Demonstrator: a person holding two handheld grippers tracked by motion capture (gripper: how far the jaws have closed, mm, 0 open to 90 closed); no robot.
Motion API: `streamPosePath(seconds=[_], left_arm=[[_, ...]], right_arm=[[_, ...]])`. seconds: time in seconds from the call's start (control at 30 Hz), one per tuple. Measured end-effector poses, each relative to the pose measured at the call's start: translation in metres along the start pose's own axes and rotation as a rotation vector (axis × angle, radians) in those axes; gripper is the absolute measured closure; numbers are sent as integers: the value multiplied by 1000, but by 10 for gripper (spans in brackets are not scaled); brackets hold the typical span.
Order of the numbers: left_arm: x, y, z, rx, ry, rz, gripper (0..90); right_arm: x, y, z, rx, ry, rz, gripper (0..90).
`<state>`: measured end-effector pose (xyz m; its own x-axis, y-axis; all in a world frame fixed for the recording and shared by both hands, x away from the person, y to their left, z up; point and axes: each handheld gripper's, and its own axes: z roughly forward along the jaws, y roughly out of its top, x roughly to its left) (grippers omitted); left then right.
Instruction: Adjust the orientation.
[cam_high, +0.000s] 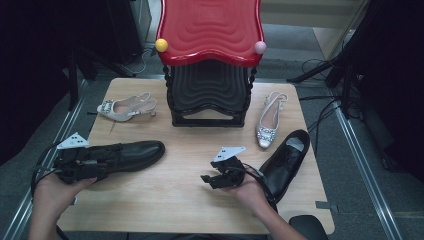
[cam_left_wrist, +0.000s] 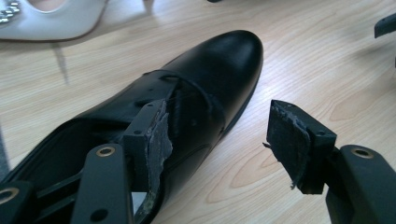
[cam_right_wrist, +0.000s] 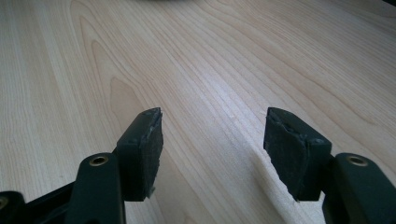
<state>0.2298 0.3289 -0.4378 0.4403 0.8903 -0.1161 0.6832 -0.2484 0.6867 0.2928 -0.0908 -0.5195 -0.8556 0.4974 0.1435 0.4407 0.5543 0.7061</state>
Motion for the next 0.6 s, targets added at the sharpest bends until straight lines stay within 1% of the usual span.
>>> streamPosePath(seconds=[0.03, 0.13, 0.2, 0.27, 0.33, 0.37, 0.4, 0.43, 0.47, 0.53, 0.6], left_arm=[[2, -1, -1, 3, 7, -5, 385], [8, -4, -3, 28, 49, -23, 384], [11, -6, -2, 51, 64, -32, 384], [14, -8, 1, 67, 69, -37, 384], [16, -9, 7, 78, 53, -50, 385], [17, -10, 11, 87, 56, -54, 373], [17, -10, 13, 91, 48, -61, 387], [18, -11, 17, 98, 27, -64, 387], [20, -13, 21, 102, 16, -69, 388], [21, -15, 30, 118, 17, -75, 392], [21, -16, 37, 109, -15, -78, 391]], right_arm=[[0, 0, 0, 1, 0, 0, 386], [0, 0, 0, -3, 0, -6, 386], [0, 0, 0, -3, 0, -3, 386], [0, 0, 0, 2, 1, -3, 386], [0, 0, 1, 4, 1, -3, 386], [0, 0, 1, 4, 0, -6, 386], [0, 0, 1, 5, 1, -6, 386], [1, 0, 1, 4, 1, -6, 386], [1, 0, 1, 5, 1, -6, 386], [0, 0, 1, 7, 0, -6, 386], [1, 0, 1, 8, -1, -3, 386]])
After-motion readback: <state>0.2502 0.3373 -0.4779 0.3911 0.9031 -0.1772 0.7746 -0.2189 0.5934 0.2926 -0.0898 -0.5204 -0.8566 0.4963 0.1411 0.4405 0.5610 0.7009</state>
